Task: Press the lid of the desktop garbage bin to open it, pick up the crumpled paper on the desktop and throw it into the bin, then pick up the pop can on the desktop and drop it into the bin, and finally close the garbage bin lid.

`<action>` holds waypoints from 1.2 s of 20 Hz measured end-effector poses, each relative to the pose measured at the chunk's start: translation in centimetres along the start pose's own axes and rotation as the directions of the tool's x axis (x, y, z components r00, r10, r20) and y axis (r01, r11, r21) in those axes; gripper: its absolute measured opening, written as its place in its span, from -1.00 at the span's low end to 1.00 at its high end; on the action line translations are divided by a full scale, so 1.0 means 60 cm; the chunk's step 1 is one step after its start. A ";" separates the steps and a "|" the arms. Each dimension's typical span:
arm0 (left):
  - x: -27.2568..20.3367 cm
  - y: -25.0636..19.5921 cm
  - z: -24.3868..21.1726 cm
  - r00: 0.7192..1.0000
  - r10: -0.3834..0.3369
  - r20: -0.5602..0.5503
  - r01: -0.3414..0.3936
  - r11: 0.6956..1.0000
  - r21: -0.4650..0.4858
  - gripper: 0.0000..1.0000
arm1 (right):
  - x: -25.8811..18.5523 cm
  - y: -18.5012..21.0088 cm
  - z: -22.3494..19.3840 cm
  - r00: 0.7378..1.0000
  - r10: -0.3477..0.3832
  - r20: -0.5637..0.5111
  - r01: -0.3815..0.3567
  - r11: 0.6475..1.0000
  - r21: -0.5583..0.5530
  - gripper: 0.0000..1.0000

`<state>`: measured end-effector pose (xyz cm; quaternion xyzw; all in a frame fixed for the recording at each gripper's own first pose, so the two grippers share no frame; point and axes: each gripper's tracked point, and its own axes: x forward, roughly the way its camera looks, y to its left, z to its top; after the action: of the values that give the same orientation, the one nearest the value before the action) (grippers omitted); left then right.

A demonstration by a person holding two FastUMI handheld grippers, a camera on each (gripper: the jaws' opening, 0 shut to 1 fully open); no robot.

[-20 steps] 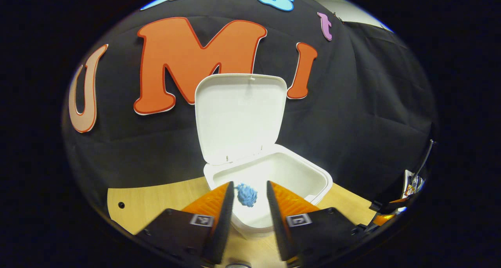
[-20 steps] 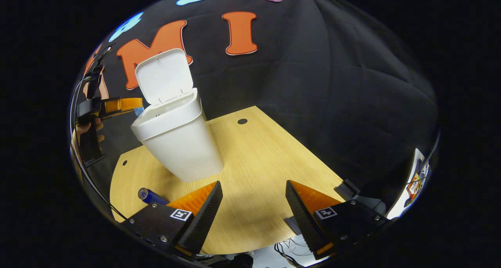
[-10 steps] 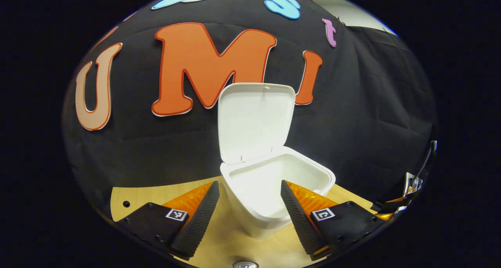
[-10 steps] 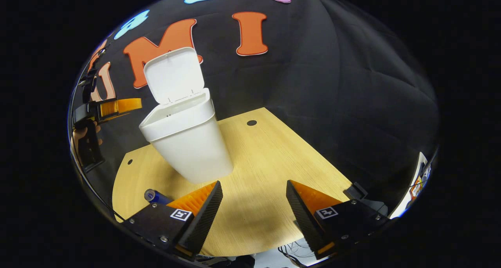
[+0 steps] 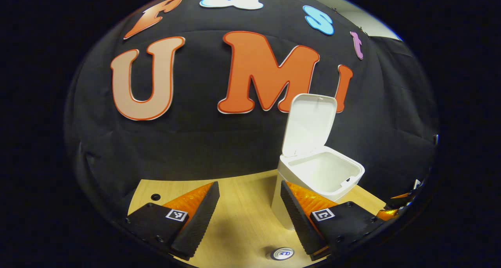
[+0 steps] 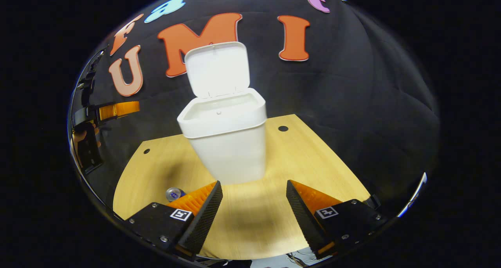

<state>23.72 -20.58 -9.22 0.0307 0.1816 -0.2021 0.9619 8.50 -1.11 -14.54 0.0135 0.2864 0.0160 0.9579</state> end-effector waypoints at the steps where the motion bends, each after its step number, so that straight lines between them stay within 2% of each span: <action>1: -0.012 0.022 -0.002 1.000 0.021 0.005 -0.021 1.000 -0.002 0.99 | 0.002 0.021 -0.001 1.000 0.019 -0.002 -0.019 1.000 -0.014 0.99; 12: -0.141 0.229 -0.035 0.977 0.210 0.028 -0.209 0.978 -0.025 0.98 | 0.040 0.242 -0.044 0.981 0.183 -0.057 -0.190 0.969 -0.155 0.98; 19: -0.223 0.300 -0.075 0.957 0.289 0.011 -0.288 0.957 -0.026 0.98 | 0.102 0.313 -0.094 0.971 0.201 -0.132 -0.227 0.948 -0.223 0.99; 24: -0.248 0.328 -0.100 0.948 0.317 -0.003 -0.317 0.948 -0.028 0.98 | 0.157 0.333 -0.140 0.969 0.172 -0.175 -0.218 0.933 -0.288 0.99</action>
<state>16.85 3.86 -9.73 0.0458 0.1765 -0.0425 0.9823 11.29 19.33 -26.02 -0.1073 0.3475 0.1562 0.9183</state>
